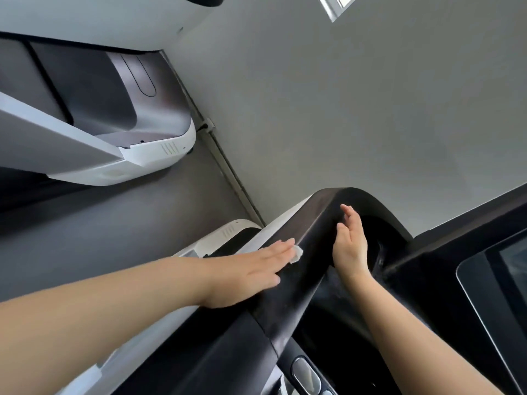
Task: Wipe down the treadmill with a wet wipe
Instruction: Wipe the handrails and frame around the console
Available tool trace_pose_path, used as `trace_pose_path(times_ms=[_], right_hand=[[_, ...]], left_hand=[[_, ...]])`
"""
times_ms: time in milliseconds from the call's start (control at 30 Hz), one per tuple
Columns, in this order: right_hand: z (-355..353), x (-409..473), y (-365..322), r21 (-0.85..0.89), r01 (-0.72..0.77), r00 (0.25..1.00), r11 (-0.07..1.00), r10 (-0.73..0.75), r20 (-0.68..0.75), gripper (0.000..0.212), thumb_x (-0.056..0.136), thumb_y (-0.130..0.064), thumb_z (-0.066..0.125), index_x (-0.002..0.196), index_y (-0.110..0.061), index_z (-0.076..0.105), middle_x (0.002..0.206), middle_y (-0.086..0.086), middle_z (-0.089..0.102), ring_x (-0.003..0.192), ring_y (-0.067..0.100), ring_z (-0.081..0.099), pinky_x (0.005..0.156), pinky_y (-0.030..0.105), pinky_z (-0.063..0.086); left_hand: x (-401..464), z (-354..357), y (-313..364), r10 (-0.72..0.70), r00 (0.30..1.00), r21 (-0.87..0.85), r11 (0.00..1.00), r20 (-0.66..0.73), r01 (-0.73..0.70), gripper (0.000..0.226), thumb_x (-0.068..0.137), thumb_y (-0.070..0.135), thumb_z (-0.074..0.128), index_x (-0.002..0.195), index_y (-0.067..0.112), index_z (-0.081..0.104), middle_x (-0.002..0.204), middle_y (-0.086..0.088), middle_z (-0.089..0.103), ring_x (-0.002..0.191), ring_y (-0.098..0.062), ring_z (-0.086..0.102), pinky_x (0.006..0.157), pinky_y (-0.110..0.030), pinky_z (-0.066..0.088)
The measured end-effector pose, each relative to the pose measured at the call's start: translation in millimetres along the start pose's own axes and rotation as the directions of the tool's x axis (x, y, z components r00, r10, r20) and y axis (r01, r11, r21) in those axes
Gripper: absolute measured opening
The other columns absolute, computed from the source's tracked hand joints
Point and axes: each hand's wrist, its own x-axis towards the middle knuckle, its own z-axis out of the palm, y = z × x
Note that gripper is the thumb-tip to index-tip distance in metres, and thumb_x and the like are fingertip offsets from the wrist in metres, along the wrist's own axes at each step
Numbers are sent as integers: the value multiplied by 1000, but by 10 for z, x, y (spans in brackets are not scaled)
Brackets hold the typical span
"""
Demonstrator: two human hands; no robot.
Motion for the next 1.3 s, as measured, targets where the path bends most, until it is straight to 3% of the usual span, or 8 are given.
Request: trace_pose_path(times_ms=[133, 300, 500, 633, 867, 1033, 1200, 1300], right_hand=[[68, 146, 103, -111, 15, 999, 994, -10, 43, 44, 100, -4, 32, 144, -6, 33, 151, 7, 32, 140, 16, 27, 107, 13, 13], [138, 184, 167, -72, 8, 1000, 997, -6, 18, 48, 99, -2, 30, 146, -8, 28, 152, 7, 30, 140, 17, 26, 115, 25, 17], [150, 224, 200, -34, -3, 1000, 999, 4, 28, 51, 98, 0, 30, 148, -11, 24, 152, 6, 28, 141, 17, 22, 116, 26, 15], [149, 221, 181, -49, 14, 999, 999, -13, 36, 51, 98, 2, 29, 147, -9, 24, 152, 7, 27, 142, 19, 20, 118, 34, 11], [171, 208, 203, -34, 42, 999, 999, -41, 18, 53, 93, -13, 26, 146, -7, 27, 150, 8, 30, 141, 19, 22, 118, 37, 12], [176, 214, 210, -29, 42, 999, 999, -42, 24, 54, 92, -14, 26, 146, -8, 27, 150, 7, 30, 139, 17, 24, 117, 35, 13], [171, 236, 246, -20, 22, 1000, 1000, -21, 18, 52, 94, -11, 30, 146, -9, 27, 150, 7, 29, 139, 19, 24, 112, 23, 15], [167, 237, 245, -16, 10, 1000, 1000, -10, 24, 51, 96, -4, 31, 146, -9, 26, 149, 6, 30, 137, 18, 26, 108, 19, 15]], left_hand=[[514, -110, -119, -86, 996, -42, 996, -28, 85, 53, 102, 7, 22, 144, 27, -3, 146, 22, -9, 140, 2, -12, 115, -21, -6], [1101, -230, -289, -106, 988, -25, 994, -110, 104, 50, 103, 7, 22, 148, 7, 2, 158, -4, -6, 145, -13, -8, 115, -22, -5], [1150, -214, -345, -14, 987, -39, 999, -158, 8, 48, 103, 9, 22, 148, 10, 6, 158, 0, 0, 143, -5, -5, 112, -14, -6], [630, -114, -292, 28, 995, -84, 996, -92, -36, 52, 94, 27, 32, 137, 43, 7, 149, 28, -4, 130, 22, -9, 112, -10, -6], [-49, 0, -197, 105, 992, 173, 978, 67, -115, 60, 86, 64, 18, 132, 62, -19, 148, 34, -22, 138, 10, -16, 118, -25, -2], [582, -239, -69, -16, 996, 225, 974, 85, -3, 55, 103, 15, 26, 148, 26, -3, 152, 20, -16, 136, 11, -18, 112, -12, -10], [1147, -298, -120, -36, 999, 271, 962, -33, 44, 51, 102, 10, 24, 150, 16, 8, 158, 5, -6, 144, -5, -9, 116, -23, -6], [1095, -270, -73, -1, 999, 303, 953, -37, 12, 52, 101, 9, 23, 151, 15, 10, 159, 3, -2, 144, -5, -9, 112, -17, -8]])
